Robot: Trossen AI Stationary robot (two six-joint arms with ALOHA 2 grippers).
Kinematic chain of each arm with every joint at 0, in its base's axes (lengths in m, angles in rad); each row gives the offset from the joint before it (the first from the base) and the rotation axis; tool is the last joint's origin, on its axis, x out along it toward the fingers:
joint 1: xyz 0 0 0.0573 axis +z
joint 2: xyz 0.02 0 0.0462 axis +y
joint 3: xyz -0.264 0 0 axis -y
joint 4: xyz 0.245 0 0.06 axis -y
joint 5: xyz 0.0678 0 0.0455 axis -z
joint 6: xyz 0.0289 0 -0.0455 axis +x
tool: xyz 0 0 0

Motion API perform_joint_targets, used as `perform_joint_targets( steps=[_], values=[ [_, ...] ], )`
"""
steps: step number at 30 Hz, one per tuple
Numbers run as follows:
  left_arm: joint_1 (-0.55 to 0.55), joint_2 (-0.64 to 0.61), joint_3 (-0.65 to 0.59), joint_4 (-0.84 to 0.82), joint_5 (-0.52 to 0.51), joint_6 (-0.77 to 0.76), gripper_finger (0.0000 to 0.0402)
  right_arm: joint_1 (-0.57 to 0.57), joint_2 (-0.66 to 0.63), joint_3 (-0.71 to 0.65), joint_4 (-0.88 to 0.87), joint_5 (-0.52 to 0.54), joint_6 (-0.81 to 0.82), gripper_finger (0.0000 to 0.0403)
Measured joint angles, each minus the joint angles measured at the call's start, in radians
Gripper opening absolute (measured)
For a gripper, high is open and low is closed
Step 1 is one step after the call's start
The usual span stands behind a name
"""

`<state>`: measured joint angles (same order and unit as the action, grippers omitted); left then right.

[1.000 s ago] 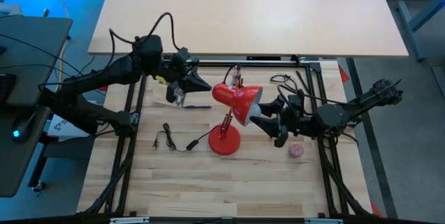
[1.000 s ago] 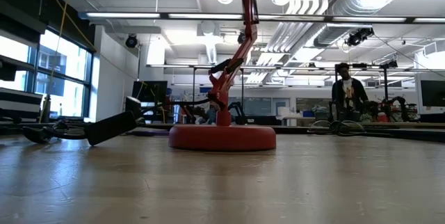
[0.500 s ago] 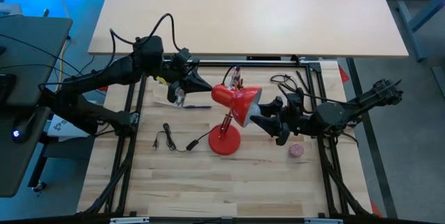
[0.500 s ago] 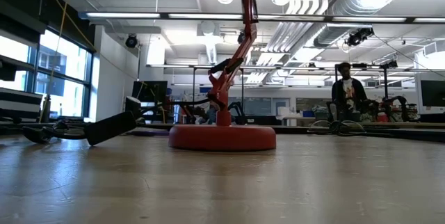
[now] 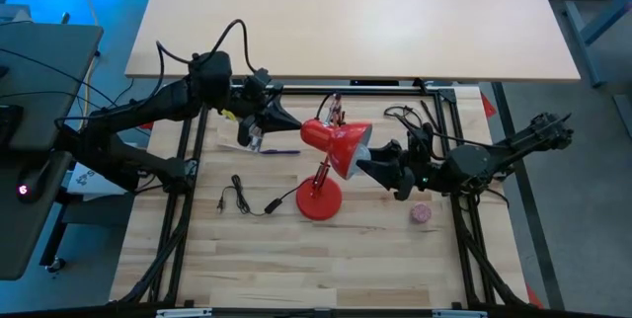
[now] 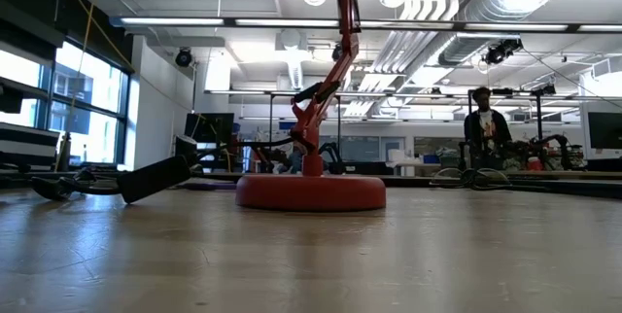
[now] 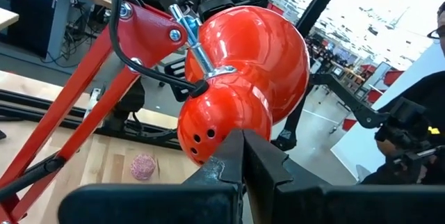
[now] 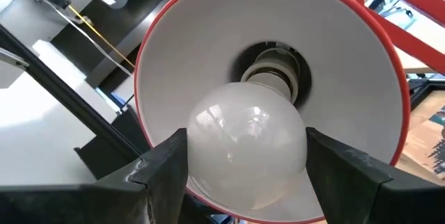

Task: Screw lightbulb
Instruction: Insert the lightbulb on the lamp

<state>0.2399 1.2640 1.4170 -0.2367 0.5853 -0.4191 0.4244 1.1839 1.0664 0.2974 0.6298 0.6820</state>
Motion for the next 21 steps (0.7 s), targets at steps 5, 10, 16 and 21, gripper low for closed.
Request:
perform_joint_targets(
  steps=[5,10,16,21],
  values=[
    [-0.017,0.000,0.000,0.005,0.002,-0.022,0.0000,0.000,0.000,0.000,0.000,0.014,-0.001,0.0250],
    [-0.021,0.000,0.000,0.002,0.014,-0.022,0.0000,-0.003,0.000,0.001,0.002,0.030,-0.006,0.0250],
    [-0.019,-0.001,0.000,-0.005,-0.040,0.028,0.0000,-0.002,0.000,0.001,-0.001,0.021,-0.009,0.0250],
    [0.013,-0.015,0.000,-0.061,-0.034,0.036,0.0000,-0.002,0.001,0.001,-0.001,0.018,-0.032,0.0250]
  ],
)
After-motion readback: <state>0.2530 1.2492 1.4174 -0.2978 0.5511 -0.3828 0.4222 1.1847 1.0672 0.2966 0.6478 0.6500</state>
